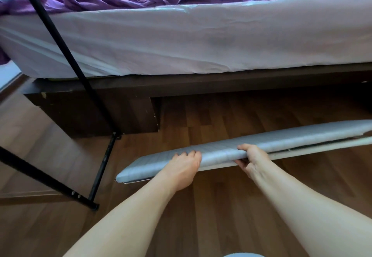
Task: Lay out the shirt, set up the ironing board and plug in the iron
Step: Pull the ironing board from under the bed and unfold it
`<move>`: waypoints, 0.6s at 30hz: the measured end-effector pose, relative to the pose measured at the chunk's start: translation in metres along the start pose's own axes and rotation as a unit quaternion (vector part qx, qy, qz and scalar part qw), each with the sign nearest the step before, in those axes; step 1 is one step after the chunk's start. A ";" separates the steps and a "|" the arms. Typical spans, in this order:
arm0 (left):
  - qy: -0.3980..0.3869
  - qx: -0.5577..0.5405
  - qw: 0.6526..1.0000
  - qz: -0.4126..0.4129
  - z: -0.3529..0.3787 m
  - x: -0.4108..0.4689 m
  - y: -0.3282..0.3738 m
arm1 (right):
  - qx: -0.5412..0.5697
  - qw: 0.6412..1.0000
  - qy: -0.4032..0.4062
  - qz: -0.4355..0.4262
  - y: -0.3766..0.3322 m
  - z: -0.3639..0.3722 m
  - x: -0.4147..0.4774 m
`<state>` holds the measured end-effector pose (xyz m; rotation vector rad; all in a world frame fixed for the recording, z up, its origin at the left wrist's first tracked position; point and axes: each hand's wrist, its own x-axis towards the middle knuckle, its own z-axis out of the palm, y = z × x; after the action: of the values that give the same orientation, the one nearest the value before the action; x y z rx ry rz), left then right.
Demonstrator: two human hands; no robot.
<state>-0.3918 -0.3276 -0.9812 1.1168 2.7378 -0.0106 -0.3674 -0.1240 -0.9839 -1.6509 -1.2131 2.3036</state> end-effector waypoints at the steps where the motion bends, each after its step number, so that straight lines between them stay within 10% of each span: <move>1: 0.007 -0.008 1.000 0.000 -0.007 -0.001 0.002 | 0.003 1.000 0.003 -0.009 -0.003 -0.002 -0.004; 18: 0.235 0.204 0.946 0.090 -0.159 -0.003 -0.005 | 0.125 0.985 -0.059 -0.104 -0.090 0.021 -0.108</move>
<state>-0.4202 -0.3214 -0.8249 1.6651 3.1227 -0.3459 -0.3733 -0.1236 -0.8418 -1.2603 -1.0095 2.3358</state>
